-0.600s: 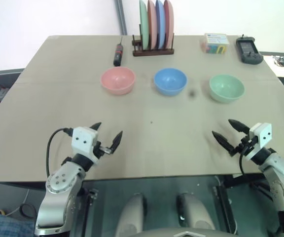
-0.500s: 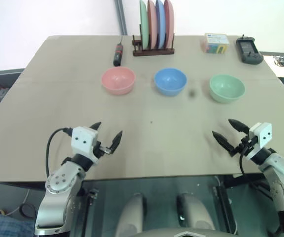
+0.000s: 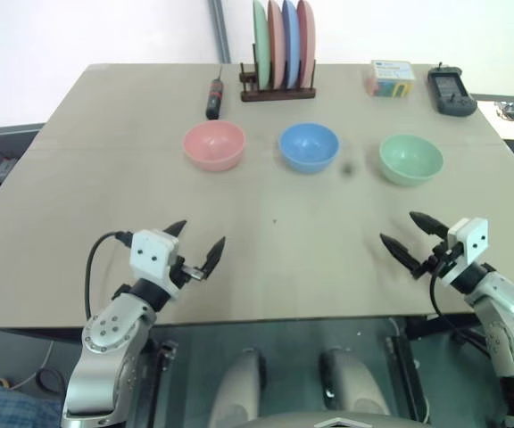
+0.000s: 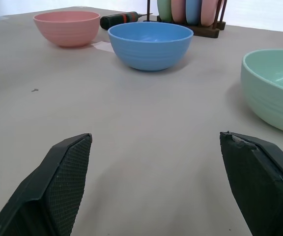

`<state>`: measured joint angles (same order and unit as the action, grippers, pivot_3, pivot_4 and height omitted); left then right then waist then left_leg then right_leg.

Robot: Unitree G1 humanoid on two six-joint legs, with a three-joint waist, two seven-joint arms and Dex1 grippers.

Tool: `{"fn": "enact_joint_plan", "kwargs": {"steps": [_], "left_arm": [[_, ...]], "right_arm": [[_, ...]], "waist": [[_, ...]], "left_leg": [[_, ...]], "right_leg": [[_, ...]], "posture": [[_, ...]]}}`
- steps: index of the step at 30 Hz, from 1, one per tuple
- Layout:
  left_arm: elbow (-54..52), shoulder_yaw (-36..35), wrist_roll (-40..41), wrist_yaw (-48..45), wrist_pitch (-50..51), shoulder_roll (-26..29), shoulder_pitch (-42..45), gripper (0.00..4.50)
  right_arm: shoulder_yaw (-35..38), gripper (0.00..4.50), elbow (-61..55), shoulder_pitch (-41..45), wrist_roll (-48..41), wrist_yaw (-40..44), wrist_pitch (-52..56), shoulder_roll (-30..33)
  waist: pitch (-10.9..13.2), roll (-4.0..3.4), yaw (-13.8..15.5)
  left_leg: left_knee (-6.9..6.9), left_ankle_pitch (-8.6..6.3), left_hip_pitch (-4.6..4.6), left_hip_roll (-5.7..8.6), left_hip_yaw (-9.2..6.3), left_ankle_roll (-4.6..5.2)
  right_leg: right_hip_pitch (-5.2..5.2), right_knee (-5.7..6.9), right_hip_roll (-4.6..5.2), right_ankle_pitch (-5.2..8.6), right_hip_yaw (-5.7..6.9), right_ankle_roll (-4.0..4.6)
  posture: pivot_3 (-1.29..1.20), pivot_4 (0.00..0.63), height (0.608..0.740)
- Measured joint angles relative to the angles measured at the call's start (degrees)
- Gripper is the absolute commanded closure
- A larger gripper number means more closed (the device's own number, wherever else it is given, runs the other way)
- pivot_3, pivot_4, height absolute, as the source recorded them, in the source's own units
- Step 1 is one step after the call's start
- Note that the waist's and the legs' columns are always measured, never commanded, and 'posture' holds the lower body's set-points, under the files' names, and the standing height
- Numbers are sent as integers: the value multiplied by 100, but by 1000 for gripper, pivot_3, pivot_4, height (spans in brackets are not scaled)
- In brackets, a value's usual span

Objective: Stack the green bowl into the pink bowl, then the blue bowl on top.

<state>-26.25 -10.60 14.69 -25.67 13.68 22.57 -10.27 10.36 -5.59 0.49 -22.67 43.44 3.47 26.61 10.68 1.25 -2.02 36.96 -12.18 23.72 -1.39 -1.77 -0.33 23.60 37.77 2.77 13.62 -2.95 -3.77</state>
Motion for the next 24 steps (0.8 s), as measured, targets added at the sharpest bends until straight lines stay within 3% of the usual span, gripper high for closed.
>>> {"fn": "enact_joint_plan", "kwargs": {"steps": [9,14,24], "left_arm": [[110,268,-313,47,-2,93,543,0],[808,558,-934,69,140,614,1486,0],[3228,1183,-1754,125,44,734,3936,0]], "right_arm": [[-241,147,-219,182,-14,-38,14,-160],[-553,147,-728,489,-240,3,2,-499],[-948,147,-1450,1129,-464,-289,407,-696]], "waist": [[0,0,1],[0,-1,-6],[-1,2,42]], "left_leg": [[3,0,-1,0,-2,0],[7,0,1,1,-4,0],[10,0,12,4,-13,0]], "right_leg": [[0,4,-3,-1,1,0],[0,7,-5,-13,2,-22],[0,2,-4,-25,14,-8]], "posture": [[0,150,740],[0,150,740],[0,150,740]]}}
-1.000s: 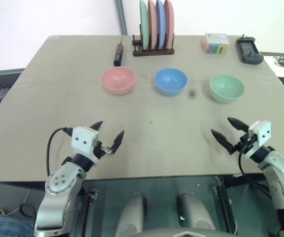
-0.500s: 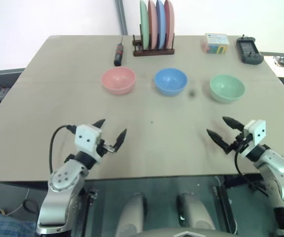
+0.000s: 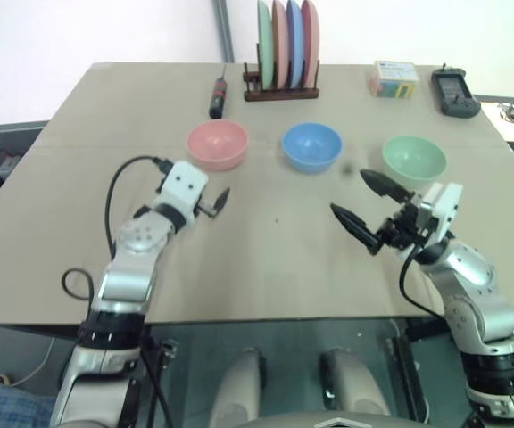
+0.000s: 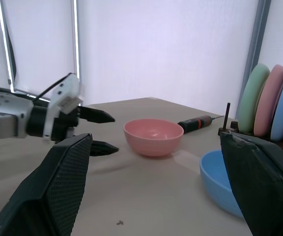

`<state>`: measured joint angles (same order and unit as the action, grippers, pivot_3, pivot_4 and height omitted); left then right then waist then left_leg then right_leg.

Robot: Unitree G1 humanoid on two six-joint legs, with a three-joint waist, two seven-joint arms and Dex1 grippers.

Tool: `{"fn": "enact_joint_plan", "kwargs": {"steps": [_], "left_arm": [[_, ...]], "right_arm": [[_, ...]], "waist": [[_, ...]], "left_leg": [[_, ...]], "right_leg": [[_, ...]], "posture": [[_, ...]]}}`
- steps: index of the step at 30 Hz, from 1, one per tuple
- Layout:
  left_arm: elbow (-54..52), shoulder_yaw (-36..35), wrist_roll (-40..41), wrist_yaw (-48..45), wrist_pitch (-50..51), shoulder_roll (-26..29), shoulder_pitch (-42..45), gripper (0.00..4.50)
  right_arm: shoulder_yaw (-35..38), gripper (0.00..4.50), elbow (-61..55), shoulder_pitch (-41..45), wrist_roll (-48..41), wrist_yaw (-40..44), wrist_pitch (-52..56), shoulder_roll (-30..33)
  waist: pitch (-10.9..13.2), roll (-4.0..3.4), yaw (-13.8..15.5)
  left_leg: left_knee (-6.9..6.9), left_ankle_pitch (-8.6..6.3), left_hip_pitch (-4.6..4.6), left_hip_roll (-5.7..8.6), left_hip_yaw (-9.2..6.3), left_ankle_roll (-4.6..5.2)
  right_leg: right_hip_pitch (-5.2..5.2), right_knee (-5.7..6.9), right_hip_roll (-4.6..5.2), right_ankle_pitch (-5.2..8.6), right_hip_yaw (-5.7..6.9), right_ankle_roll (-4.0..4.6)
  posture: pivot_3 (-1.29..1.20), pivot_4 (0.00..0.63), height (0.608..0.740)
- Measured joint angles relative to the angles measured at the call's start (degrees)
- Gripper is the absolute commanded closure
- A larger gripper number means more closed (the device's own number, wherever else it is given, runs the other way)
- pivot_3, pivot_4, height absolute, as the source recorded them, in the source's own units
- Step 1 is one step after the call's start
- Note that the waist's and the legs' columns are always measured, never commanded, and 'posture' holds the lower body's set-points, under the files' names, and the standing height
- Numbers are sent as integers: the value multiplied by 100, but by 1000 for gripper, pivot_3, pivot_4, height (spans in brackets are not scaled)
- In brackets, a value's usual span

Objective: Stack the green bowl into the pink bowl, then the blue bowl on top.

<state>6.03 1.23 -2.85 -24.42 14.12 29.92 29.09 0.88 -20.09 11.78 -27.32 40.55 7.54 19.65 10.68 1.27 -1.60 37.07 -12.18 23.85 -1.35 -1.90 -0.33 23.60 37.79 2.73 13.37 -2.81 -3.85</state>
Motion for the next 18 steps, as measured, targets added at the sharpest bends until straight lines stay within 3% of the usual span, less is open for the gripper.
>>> {"fn": "enact_joint_plan", "kwargs": {"steps": [11,13,18], "left_arm": [[2669,845,-732,-211,-1155,-53,1427,0],[3734,1016,-969,-217,-1391,-86,2081,0],[4966,1206,-1269,-292,-1773,-169,2819,2060]], "right_arm": [[-6,147,-5,38,16,-105,85,21],[-4,147,-4,30,38,-106,61,27],[-2,55,-3,-19,126,-116,-17,35]], "waist": [[1,2,-21],[2,3,-2],[2,3,-3]], "left_leg": [[0,0,1,0,-3,0],[4,0,4,2,-6,0],[3,0,8,2,-6,0]], "right_leg": [[2,5,-1,0,4,-1],[0,5,-1,1,9,-3],[2,2,-1,4,9,-7]], "posture": [[0,150,740],[0,150,740],[0,150,740]]}}
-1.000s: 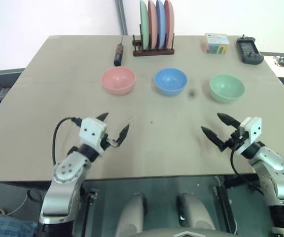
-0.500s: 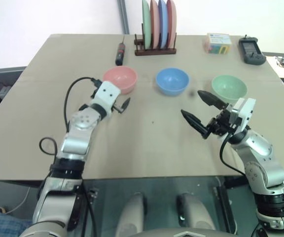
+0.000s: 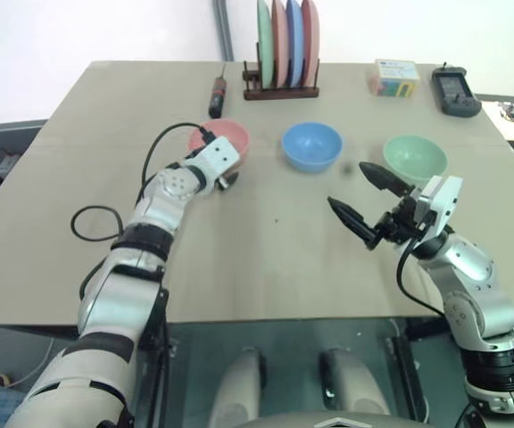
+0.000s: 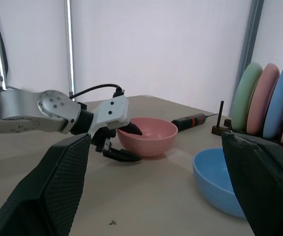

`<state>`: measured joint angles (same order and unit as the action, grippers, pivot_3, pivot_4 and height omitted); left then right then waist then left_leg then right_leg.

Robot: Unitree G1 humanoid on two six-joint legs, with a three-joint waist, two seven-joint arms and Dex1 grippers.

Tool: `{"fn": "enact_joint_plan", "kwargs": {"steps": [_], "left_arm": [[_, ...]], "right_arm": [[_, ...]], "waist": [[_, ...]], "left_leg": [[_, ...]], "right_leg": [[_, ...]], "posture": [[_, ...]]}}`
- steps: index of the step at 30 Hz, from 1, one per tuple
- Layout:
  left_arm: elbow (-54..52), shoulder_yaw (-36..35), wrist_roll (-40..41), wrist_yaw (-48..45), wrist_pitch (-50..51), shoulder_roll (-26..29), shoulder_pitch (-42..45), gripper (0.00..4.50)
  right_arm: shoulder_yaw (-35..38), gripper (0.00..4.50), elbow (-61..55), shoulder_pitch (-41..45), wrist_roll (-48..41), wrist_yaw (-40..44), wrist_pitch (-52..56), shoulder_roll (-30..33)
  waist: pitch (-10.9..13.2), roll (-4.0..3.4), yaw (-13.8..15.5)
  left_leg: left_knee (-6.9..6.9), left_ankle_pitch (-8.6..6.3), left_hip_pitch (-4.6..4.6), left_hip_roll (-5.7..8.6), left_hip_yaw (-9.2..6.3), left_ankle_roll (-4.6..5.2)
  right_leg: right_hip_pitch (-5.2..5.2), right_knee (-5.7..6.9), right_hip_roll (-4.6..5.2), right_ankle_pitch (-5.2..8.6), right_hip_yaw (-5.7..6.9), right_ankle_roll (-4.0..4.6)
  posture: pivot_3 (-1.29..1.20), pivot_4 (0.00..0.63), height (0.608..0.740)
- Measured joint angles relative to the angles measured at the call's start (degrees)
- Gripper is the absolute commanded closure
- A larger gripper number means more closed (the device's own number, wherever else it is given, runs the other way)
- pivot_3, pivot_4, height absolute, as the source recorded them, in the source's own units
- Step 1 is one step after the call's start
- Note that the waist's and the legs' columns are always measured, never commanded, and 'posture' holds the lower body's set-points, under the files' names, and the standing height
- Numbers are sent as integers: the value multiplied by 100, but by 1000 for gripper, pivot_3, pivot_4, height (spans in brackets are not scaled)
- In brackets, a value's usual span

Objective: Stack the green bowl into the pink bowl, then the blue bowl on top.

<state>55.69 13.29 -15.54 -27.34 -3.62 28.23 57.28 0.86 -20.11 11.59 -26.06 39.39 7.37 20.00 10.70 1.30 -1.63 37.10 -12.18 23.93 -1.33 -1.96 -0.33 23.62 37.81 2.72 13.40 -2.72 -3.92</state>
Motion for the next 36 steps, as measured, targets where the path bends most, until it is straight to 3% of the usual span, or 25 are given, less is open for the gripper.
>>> {"fn": "enact_joint_plan", "kwargs": {"steps": [6,12,15,19,20,22,27,28,29,31,33,36], "left_arm": [[462,67,-118,-91,-293,-105,185,4373],[-60,138,-112,-852,-521,-48,-13,4373],[-1098,232,53,-1611,-475,5,-462,4373],[-4108,568,723,-3415,363,537,-1679,4373],[-4219,588,758,-3490,400,564,-1719,4373],[-5432,820,1105,-4275,897,903,-2077,4373],[-6294,983,1244,-4785,1305,1170,-2267,4373],[-6282,984,1226,-4742,1298,1146,-2263,3569],[-6229,984,1200,-4697,1285,1106,-2261,3410],[-5992,990,1115,-4542,1230,974,-2260,2539],[-5794,983,1090,-4378,1181,897,-2254,1940],[-5607,964,1047,-4112,1133,786,-2247,575]], "right_arm": [[2,55,0,-43,58,-9,-20,2],[4,55,0,-68,85,-9,-45,9],[8,55,6,-83,87,-7,-56,18],[22,55,21,-98,87,-2,-68,44],[23,55,21,-99,86,-2,-70,43],[13,55,20,-104,87,0,-71,47],[8,55,19,-106,86,0,-72,44],[9,55,19,-106,87,0,-72,45],[8,55,19,-105,87,1,-73,44],[8,55,20,-105,87,1,-75,44],[8,55,20,-105,88,3,-76,45],[8,55,20,-105,88,5,-76,45]], "waist": [[0,1,-18],[0,0,-14],[0,0,-5],[-2,-4,-45],[-2,-5,-44],[-3,-6,-45],[-4,-7,-37],[-4,-7,-36],[-4,-7,-33],[-3,-6,-34],[-3,-6,-35],[-3,-6,-35]], "left_leg": [[0,0,1,0,0,0],[0,0,0,0,1,0],[-1,0,0,-1,1,0],[-4,0,-9,-4,9,0],[-4,0,-9,-4,9,0],[-2,0,-14,-6,8,0],[10,1,-15,-6,10,1],[12,1,-14,-6,10,1],[12,1,-14,-5,9,1],[12,0,-10,-5,7,1],[10,0,-10,-5,7,1],[10,0,-9,-5,7,1]], "right_leg": [[1,3,0,0,0,0],[1,3,1,-3,-1,4],[0,3,2,-3,-2,6],[-1,6,2,-3,-13,8],[-1,7,2,-3,-14,8],[-3,10,-1,-2,-14,9],[-5,13,-2,16,-15,0],[-5,13,-2,14,-15,-2],[-5,13,-2,9,-15,-10],[-4,13,-3,9,-13,-11],[-3,12,-3,8,-13,-8],[-3,11,-2,7,-13,-8]], "posture": [[0,150,740],[0,150,740],[0,150,740],[0,150,740],[0,150,740],[0,150,740],[0,150,740],[0,150,740],[0,150,740],[0,150,740],[0,150,740],[0,150,740]]}}
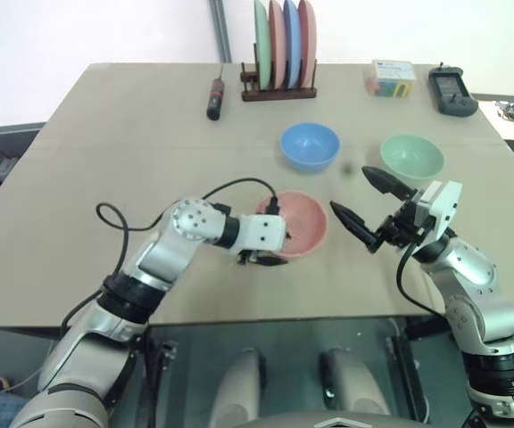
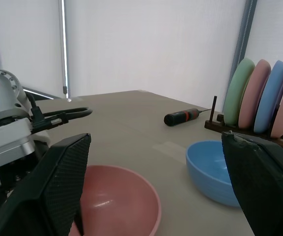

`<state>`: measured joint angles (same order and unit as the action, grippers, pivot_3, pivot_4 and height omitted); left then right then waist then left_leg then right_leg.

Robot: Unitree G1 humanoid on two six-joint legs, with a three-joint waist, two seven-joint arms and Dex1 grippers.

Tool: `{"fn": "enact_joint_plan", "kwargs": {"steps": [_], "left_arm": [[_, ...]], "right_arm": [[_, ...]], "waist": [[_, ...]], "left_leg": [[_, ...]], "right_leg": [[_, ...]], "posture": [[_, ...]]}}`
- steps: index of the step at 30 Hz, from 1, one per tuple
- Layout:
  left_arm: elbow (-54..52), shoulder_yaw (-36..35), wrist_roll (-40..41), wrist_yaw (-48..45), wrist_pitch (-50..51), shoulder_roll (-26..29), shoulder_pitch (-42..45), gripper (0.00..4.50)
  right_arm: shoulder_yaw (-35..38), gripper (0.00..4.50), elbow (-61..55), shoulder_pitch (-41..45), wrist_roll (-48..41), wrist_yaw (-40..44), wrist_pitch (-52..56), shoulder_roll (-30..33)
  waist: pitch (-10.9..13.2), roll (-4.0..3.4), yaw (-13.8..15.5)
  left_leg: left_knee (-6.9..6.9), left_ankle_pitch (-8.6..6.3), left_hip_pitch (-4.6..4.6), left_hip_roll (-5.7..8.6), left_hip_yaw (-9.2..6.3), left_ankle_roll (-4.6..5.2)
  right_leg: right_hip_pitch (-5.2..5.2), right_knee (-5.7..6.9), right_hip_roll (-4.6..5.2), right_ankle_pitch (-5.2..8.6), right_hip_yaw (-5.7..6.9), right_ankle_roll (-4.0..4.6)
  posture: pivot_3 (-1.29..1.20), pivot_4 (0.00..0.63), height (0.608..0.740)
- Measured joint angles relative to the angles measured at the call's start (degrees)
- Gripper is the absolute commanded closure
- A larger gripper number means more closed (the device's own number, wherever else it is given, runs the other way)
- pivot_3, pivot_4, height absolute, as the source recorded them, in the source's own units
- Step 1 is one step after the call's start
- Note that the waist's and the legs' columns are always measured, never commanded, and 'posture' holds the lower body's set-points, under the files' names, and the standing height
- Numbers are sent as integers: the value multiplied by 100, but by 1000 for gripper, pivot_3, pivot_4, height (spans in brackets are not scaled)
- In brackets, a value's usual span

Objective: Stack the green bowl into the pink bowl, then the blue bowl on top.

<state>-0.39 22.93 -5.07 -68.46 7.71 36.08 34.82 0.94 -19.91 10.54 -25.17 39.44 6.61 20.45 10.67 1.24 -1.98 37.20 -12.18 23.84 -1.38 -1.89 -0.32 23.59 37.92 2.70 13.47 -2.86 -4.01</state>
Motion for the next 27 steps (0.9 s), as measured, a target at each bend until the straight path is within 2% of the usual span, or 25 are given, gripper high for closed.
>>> {"fn": "enact_joint_plan", "kwargs": {"steps": [2,8,14,17,21,25,27], "left_arm": [[72,-52,-11,188,-23,-73,-1,34],[11,-536,252,669,193,-260,-95,34],[-972,-1742,1554,925,1053,-391,-689,34],[-1504,-2344,2220,1062,1322,-389,-1249,34],[-2029,-3209,2858,1369,1384,-418,-2273,34],[-2211,-3672,3082,1622,1319,-429,-2972,34],[-2291,-4020,3164,1774,1065,-631,-3516,34]], "right_arm": [[0,55,0,0,0,3,0,2],[0,55,0,-1,0,6,3,28],[21,55,27,14,0,7,87,215],[53,55,201,133,44,11,236,443],[44,55,1345,953,699,-168,699,1120],[-3,55,2448,1639,1217,-389,669,1196],[-245,55,3361,2252,1633,-400,490,1247]], "waist": [[0,0,1],[0,0,-4],[0,0,-25],[0,0,-25],[0,0,-36],[0,0,-8],[1,-2,-52]], "left_leg": [[0,0,0,0,0,0],[0,0,0,0,-1,0],[-1,0,-3,-3,0,0],[0,0,-4,-3,1,0],[1,0,-11,-4,13,0],[-2,0,-8,-5,7,0],[-3,0,-8,-2,26,0]], "right_leg": [[0,0,0,0,0,0],[0,1,0,-1,0,1],[0,2,1,-9,-1,15],[-1,1,1,-10,-1,15],[0,2,2,-10,-12,18],[0,0,-1,-10,-6,19],[2,-7,5,-11,-21,18]], "posture": [[0,150,740],[0,150,740],[0,150,740],[0,150,740],[0,150,740],[0,150,740],[0,150,740]]}}
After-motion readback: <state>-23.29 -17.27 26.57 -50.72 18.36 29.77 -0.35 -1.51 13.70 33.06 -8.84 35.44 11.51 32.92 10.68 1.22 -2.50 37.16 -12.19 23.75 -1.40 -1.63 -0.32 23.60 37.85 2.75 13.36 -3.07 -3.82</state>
